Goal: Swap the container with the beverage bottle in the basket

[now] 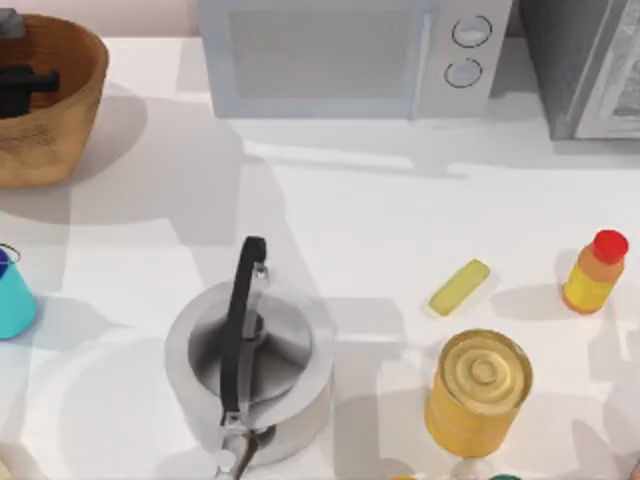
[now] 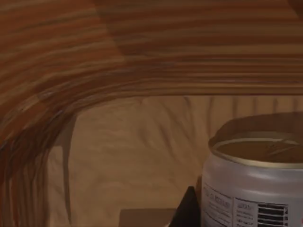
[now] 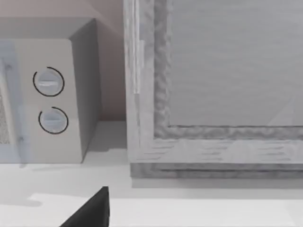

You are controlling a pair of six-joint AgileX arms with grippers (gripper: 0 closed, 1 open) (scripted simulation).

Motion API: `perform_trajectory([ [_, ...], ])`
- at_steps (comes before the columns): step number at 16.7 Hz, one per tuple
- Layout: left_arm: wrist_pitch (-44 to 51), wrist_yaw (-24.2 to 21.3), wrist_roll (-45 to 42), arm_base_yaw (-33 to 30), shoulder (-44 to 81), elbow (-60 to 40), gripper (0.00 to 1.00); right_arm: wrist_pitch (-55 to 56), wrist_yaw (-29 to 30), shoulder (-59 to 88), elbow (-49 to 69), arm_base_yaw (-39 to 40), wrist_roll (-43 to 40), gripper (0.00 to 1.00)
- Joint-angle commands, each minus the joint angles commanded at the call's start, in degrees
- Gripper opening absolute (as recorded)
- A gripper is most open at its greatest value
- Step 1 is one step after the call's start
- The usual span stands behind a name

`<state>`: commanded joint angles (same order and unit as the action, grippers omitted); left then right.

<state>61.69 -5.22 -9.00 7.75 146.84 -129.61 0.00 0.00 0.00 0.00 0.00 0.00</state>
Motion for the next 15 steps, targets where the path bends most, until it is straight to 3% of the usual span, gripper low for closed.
perform_trajectory([
  [2,0.0,0.0,0.0,0.0,0.0,0.0,0.02,0.0,0.0,0.0,0.0,0.0,0.0,1.0],
  [3,0.0,0.0,0.0,0.0,0.0,0.0,0.0,0.0,0.0,0.0,0.0,0.0,0.0,1.0],
  [15,-1.6,-0.3,0.7,-0.3,-5.5,3.2,0.0,0.0,0.0,0.0,0.0,0.0,0.0,1.0],
])
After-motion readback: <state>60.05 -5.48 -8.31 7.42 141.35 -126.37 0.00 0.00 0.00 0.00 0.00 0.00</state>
